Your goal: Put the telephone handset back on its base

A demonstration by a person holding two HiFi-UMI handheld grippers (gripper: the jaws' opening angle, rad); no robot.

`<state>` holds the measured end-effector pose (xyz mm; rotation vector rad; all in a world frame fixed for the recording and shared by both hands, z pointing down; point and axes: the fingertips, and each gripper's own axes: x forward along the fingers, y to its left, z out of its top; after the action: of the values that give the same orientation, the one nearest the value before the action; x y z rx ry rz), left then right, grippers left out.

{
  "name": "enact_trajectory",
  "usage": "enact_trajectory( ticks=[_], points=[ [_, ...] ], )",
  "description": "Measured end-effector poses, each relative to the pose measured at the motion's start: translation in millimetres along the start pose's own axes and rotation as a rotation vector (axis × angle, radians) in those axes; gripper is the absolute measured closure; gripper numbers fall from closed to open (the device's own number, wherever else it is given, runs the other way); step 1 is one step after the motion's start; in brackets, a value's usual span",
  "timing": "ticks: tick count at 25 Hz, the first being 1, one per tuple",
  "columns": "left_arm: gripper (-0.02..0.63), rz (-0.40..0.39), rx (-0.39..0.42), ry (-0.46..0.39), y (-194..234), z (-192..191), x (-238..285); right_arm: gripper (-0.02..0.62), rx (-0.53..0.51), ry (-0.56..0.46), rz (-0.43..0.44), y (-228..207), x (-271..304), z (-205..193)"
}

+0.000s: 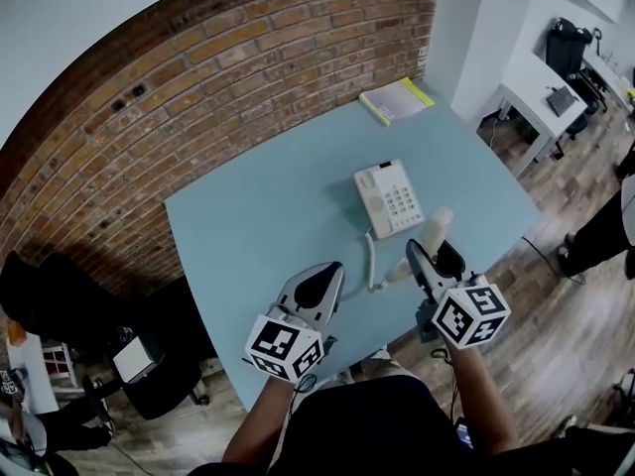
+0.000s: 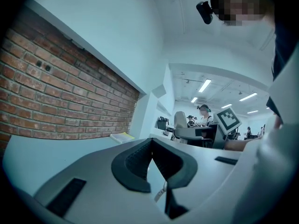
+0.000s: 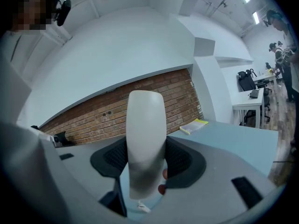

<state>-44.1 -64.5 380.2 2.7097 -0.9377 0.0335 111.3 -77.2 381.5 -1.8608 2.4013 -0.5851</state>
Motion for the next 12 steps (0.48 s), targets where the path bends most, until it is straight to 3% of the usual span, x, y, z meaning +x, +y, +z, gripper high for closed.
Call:
enact_trajectory(
  ticks=[12],
  points=[
    [0.597,0.06,-0.023,0.01,11.0,-4.6,26.9,0.368,-0.02,0.068,0.043,-27.6,43.4,-0.7]
  ],
)
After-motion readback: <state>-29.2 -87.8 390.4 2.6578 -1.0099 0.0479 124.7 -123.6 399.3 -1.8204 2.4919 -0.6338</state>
